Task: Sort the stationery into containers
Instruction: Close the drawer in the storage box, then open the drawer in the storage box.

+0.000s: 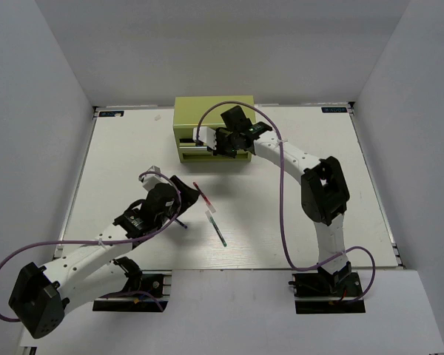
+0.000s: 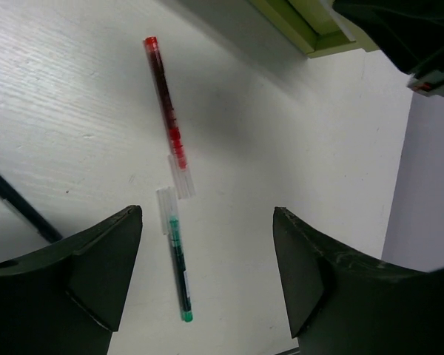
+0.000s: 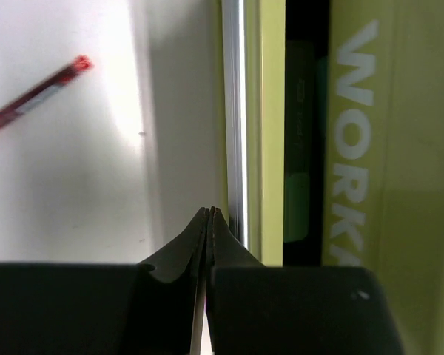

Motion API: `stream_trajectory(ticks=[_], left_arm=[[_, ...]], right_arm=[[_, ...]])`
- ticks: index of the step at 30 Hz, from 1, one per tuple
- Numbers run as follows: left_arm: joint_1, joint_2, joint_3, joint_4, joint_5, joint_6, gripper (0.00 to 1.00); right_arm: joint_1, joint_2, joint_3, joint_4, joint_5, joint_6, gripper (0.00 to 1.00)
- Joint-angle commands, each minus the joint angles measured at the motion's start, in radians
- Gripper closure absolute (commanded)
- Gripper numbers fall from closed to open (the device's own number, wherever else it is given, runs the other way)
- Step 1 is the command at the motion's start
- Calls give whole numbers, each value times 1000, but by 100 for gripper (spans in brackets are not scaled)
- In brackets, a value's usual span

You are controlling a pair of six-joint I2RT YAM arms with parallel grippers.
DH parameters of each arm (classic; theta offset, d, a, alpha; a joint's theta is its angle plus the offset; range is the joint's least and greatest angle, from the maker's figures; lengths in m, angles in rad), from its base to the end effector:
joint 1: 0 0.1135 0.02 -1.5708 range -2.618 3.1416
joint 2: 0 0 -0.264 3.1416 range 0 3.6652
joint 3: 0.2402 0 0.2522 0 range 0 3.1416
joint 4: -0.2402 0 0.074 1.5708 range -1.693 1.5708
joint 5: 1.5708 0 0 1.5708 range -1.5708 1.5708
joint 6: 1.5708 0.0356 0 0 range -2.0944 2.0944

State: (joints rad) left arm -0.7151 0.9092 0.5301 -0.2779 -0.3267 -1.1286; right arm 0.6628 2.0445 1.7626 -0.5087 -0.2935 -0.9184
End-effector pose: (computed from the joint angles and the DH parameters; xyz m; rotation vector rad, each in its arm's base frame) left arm 0.1531 -0.1178 0.2211 -0.6436 2.1760 -0.6606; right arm 0.3629 0.2964 0.2611 -1.7519 1.5350 0.2190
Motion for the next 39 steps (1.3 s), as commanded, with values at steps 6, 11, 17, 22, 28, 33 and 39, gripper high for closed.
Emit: stream_trajectory(ticks=[6,11,17,22,28,33,39], left_arm=[[34,144,16,255,17,12,16],[81,325,116,341,103,32,16],[131,471,137,518,176,9,19],[171,579,137,719,236,-54,33],[210,758,117,1029,245,-157,47],[220,895,183,1175,245,-217,40],[229,1010,283,1186,213,-247,26]], right_arm=[[-35,104,158,95,209,24,100],[-52,108,170,107,251,36,100],[-72,36,110,81,86,43,100],[-88,-150,-16,-53,-199,6,80],[-88,-334,-165,51,-260,65,44],[-91,-359,-172,102,-159,56,15],[-97,-284,-126,176,11,73,11]])
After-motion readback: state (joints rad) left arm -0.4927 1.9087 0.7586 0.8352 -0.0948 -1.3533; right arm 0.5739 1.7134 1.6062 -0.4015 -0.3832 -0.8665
